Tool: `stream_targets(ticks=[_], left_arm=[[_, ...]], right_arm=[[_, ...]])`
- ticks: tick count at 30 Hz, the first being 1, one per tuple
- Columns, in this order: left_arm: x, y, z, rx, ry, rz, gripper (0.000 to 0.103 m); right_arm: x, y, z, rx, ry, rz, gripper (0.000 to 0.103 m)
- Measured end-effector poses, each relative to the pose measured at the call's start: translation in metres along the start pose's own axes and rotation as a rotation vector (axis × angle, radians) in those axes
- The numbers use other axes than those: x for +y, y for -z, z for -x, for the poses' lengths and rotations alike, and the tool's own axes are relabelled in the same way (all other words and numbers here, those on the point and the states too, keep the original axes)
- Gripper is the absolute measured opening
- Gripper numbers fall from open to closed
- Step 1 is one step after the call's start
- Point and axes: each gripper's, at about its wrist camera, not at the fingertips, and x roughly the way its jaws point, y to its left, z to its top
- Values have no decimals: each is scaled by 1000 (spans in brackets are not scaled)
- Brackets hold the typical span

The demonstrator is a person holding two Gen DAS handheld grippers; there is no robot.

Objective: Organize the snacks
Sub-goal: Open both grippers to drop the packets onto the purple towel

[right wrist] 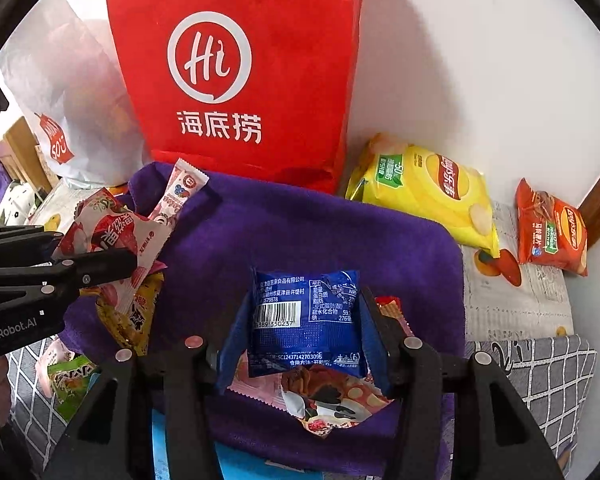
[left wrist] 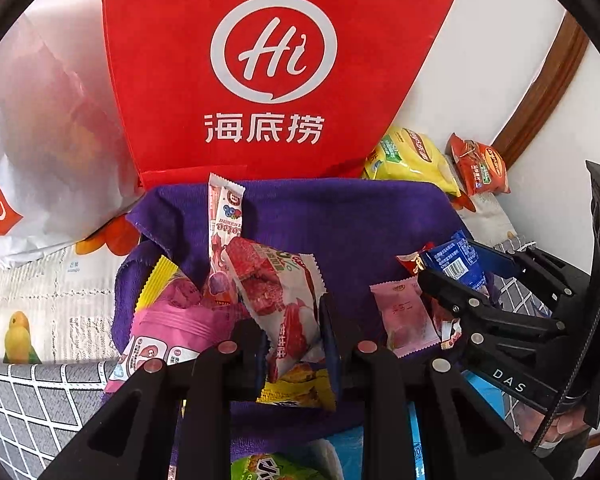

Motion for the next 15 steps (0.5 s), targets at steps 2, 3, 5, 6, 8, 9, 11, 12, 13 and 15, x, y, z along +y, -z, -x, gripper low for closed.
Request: stream_targets(ticks=[2,3,5,6,8,9,11,12,13,15], left_arm=[[0,0,-1,4,0,0,22],[0,0,-1,6,0,0,23],[0,0,-2,11,4,4,23],[0,0,-2,13,8,7,23],[1,0,-3,13,9,11,23],[1,-1,-3,13,10,13,23],[1,-1,-3,14,15,15,23],[2,-1,-2,14,17,16,24],[2,-1,-2,13,20,18,24],[3,-1,-1,12,30,22,25]], right_arm=[[1,0,-1,0,2,6,52],[1,0,0,-1,4,8,52],[2,0,1,-5,6,8,52],[2,0,1,-8,7,5,53],[1,0,4,-20,5,-3,55],[1,0,5,-25,1,-4,56],[1,-1,8,-35,0,-2,57],[1,-1,10,-43,4,-2,57],[1,-1,11,-51,5,-3,58],[0,-3,14,-60,5,-12,64]])
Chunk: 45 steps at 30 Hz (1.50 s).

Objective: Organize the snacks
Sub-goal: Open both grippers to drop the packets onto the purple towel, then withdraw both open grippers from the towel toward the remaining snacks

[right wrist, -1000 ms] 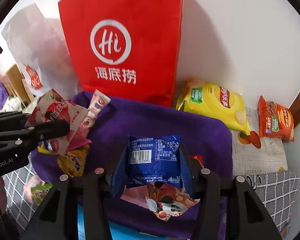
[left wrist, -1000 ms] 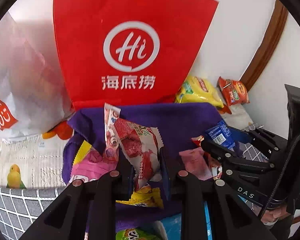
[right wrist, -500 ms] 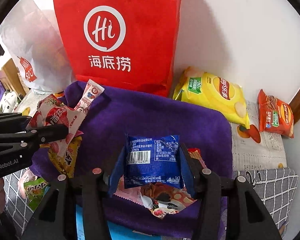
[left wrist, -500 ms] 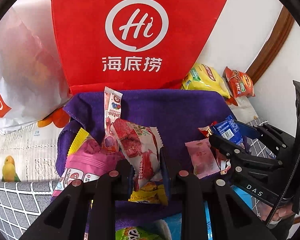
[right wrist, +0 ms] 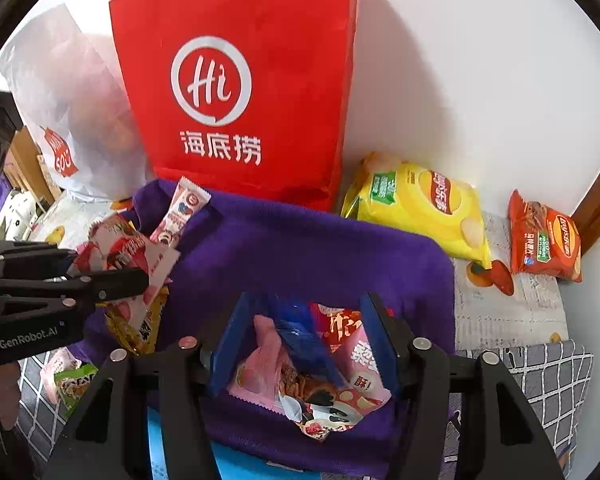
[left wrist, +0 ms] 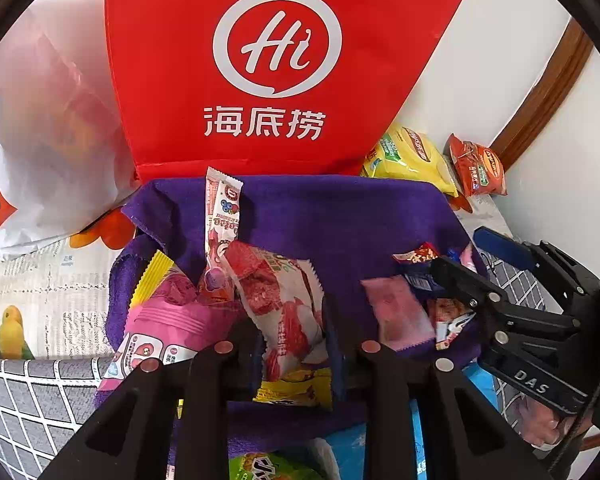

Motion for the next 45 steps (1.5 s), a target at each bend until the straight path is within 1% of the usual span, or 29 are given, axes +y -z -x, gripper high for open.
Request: stream_targets(ticks=[1,6,8,9,10,11,18,21,25,30,33,35,40,42,45], left_arm=[[0,0,1,-6,9,2,24],[-2,-1,14,-48,30,1,24],[-2,-2,20,-63,36,2,33],[-2,-3,24,-71,33,5,43],[-1,-3,26,-81,30,4,47],[-2,-3,32,-100,29,2,47],[-6,-4,58,-143,52,3,48],[-7,-2,75,-161,65,-3,51],[-1,3,97,-187,33,3,55],[26,20,120,-182,-37,44,55],[48,36,129,-175,-66,80,56],[64,50,133,-167,-107,105,56],[97,80,135,-138,-147,158,56],[107,89,135,-132,-149,179,56],[122,100,132,-121,-146,206,56]], right_arm=[[-1,-1,2,-5,-2,-10,67],[-7,-6,20,-55,-7,-47,68],[-7,-7,27,-75,-7,-56,68],[-7,-8,30,-83,-8,-58,68],[-7,-8,34,-92,-6,-58,68],[-6,-8,37,-98,-3,-58,68],[-2,-2,59,-116,10,-71,68],[1,4,71,-120,13,-75,68],[10,14,91,-137,-1,-74,68],[33,27,108,-149,-37,-58,68],[53,36,110,-145,-73,-36,67],[68,42,108,-129,-97,-7,67],[119,63,100,-98,-156,126,67],[135,68,94,-84,-153,181,67],[160,75,81,-63,-116,276,67]])
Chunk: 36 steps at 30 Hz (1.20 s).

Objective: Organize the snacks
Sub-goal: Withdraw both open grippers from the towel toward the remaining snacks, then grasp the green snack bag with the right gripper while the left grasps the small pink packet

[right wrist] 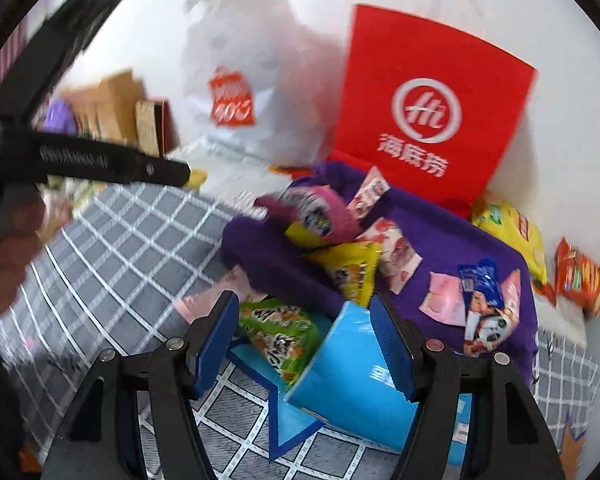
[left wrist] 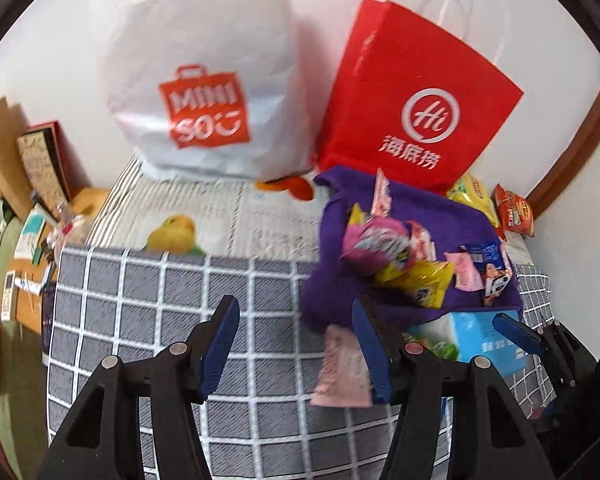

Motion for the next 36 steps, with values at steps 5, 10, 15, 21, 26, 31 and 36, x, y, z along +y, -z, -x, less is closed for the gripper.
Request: stream_targets(ticks=[5,10,15,21,26,31,36], left_arm=[[17,6,-5,7,8,26,56],[26,7,-6,5,16,39,56],[26,10,-8,12,26,30,56],[21,15,-13,27,22,16,56],[15,24,-21,56,19,1,56],[-6,40,-37,98,48,-52,56],[-33,50,-53,135,97,-119,56]], right_arm=[[20,2,-24,63,19,73,67],[35,6,-46,123,60,183,67],[44,14,-68,196,101,275,65],[42,13,-68,191,112,285,47],[32,10,-42,140,51,181,46],[17,20,1,60,-28,50,46],[1,34,38,1,-47,-41,46]])
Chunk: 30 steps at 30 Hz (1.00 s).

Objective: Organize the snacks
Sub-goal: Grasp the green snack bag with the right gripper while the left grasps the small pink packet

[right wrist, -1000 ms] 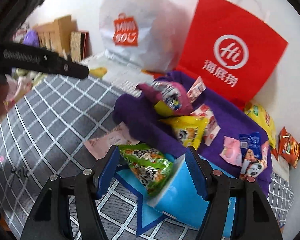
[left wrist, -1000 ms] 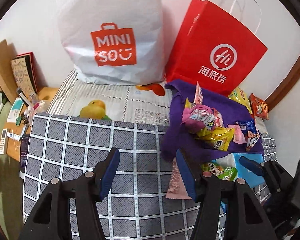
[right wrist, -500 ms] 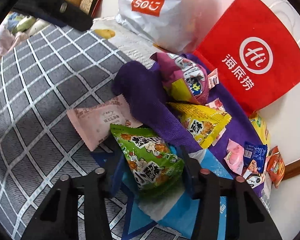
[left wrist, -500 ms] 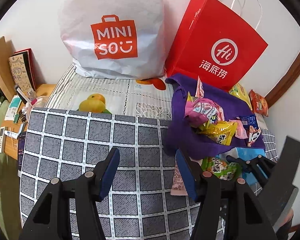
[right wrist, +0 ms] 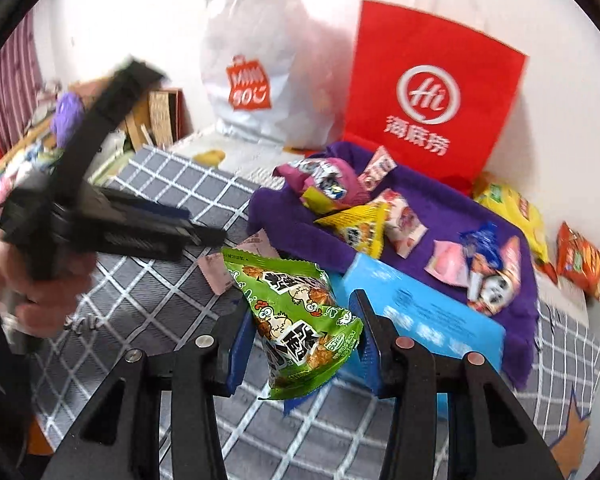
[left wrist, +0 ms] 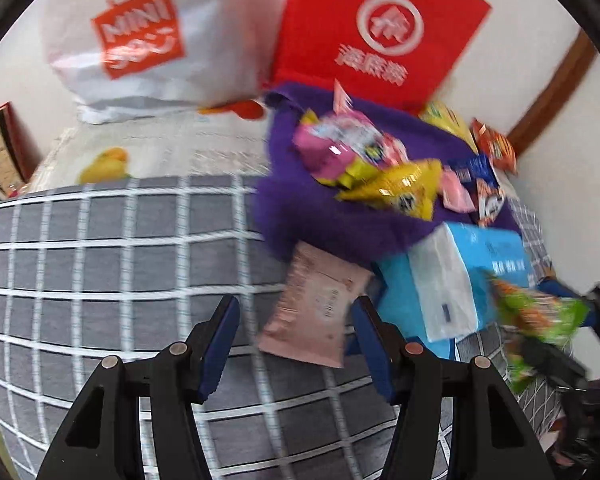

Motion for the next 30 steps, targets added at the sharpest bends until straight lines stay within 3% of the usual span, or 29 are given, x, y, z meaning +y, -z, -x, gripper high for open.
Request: stream_targets(ticks=[7,10,11,12,13,19,24,27,30], left_arm=[[-23,7,-31,38,-79,-67,56],[-32,9,-35,14,-128,-102,56],[-36,10,-37,11,-145,-119,55],[-38,10,-36,7,-153,-131,43],[-41,11,-35,4,-155,-143,39],[-45,28,-18,33,-123,-134,35],[-53,52,-6,47,-126,-134,34],[-57,58,-7,34,-143,-143,37],[-58,58,-10,29,-144,-136,41]], right_arm=[[-41,41,38,-25,26,-111,46],[-58,63,44,-13,48,-167,46],[-63,70,46,-12,44,-186,46],[-68,76,46,-7,38,-210,46],[-75,84,44,2,21,-249,46],[-106,116,22,57,-69,-440,46],[-114,137,15,122,-24,-446,48],[-116,146,20,133,30,-427,58],[-117,149,26,117,68,-413,62]])
